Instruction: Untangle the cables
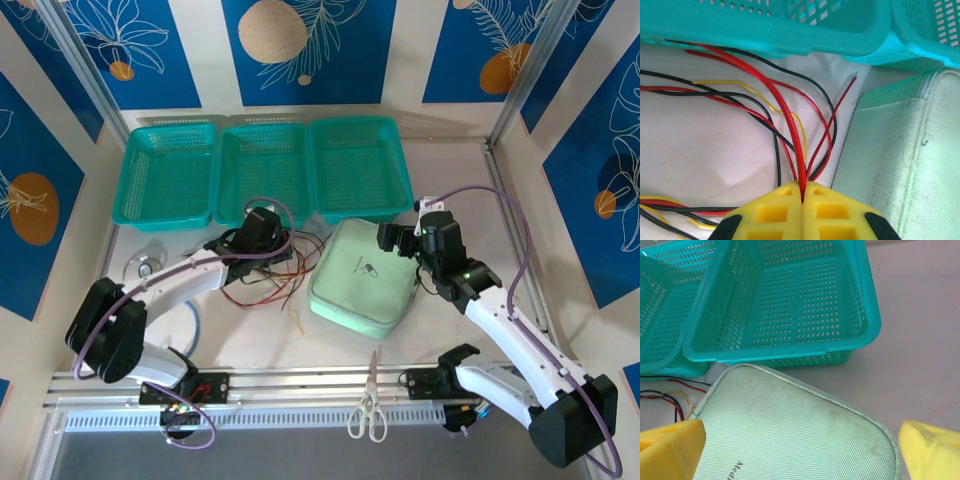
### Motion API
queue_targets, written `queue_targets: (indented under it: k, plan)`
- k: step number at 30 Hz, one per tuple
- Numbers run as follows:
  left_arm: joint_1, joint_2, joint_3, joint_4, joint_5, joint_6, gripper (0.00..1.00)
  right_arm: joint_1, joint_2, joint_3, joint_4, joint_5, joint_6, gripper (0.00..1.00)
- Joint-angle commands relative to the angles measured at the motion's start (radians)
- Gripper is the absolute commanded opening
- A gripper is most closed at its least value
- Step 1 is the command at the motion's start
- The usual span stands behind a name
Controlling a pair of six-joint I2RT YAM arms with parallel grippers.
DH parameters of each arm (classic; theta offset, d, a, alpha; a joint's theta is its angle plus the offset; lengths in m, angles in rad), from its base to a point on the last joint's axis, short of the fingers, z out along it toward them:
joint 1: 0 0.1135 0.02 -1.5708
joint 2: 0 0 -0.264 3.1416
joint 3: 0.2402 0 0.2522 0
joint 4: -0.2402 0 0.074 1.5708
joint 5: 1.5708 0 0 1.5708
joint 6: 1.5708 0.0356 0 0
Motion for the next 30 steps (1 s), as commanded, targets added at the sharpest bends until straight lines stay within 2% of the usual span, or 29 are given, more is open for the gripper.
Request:
queue_targets:
  k: [1,16,25,30]
  plan:
    - [-0.001,-0.063,0.055,-0.104,-0.003,0.037,0.0,0.008,-0.003,0.025,0.011,-0.032,0.011,0.99]
    - [0.016,-0.229,0.182,-0.43,-0.128,0.218,0.0,0.059,0.033,0.053,0.052,-0.148,0.048,0.99]
    - [0.045,-0.319,0.286,-0.493,-0.094,0.261,0.0,0.062,0.047,0.066,0.066,-0.289,0.146,0.99]
    - [0.045,-0.324,0.365,-0.543,-0.086,0.277,0.0,0.088,0.08,0.062,0.111,-0.315,0.208,1.0]
